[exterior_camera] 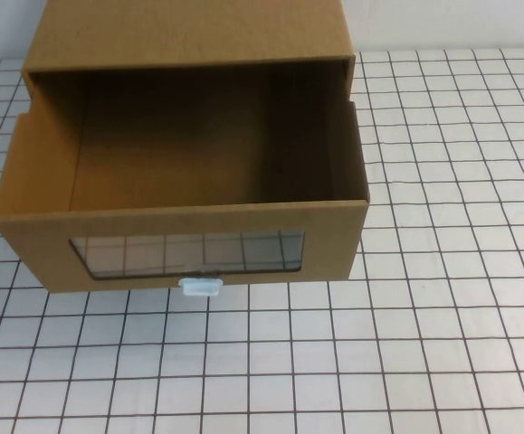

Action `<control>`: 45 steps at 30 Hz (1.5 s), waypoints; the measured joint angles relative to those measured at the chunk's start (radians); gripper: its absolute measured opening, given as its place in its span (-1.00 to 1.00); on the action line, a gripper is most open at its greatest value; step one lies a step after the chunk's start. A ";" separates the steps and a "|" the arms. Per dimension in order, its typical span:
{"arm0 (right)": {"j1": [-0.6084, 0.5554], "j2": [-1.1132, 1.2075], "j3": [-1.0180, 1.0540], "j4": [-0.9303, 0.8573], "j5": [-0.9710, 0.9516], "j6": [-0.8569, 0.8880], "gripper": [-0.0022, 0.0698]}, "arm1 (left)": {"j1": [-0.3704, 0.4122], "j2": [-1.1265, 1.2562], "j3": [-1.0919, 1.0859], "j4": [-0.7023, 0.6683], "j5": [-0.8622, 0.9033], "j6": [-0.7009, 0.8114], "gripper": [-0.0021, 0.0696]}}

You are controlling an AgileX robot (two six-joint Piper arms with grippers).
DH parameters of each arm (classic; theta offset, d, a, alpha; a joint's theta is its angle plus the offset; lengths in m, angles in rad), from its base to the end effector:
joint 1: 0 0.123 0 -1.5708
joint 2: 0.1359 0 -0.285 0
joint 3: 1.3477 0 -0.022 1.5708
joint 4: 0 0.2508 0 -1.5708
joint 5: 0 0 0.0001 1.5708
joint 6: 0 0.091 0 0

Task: Open the shoe box
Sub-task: 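Pull the top drawer of the cardboard box fully open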

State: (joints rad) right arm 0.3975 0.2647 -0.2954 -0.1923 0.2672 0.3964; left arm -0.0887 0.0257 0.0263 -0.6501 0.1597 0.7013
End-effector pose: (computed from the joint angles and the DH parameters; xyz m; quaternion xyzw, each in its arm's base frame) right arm 0.0700 0.0244 0.2723 -0.0541 0.7543 0.1776 0.6297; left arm 0.0578 -0.0140 0.1912 0.0862 0.7338 -0.0461 0.6723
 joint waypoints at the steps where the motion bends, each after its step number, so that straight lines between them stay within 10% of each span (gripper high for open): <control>1: 0.000 0.000 0.000 0.000 0.000 0.000 -0.98 | 0.000 0.000 0.000 0.000 0.001 0.000 -0.95; 45: -0.349 -0.273 0.319 -0.028 -0.194 -0.005 -0.98 | 0.000 0.000 0.000 0.007 0.011 0.000 -0.95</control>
State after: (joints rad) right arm 0.0483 -0.0085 0.0234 -0.2201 0.0733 0.3911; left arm -0.0887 0.0257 0.0263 -0.6433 0.1705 0.7013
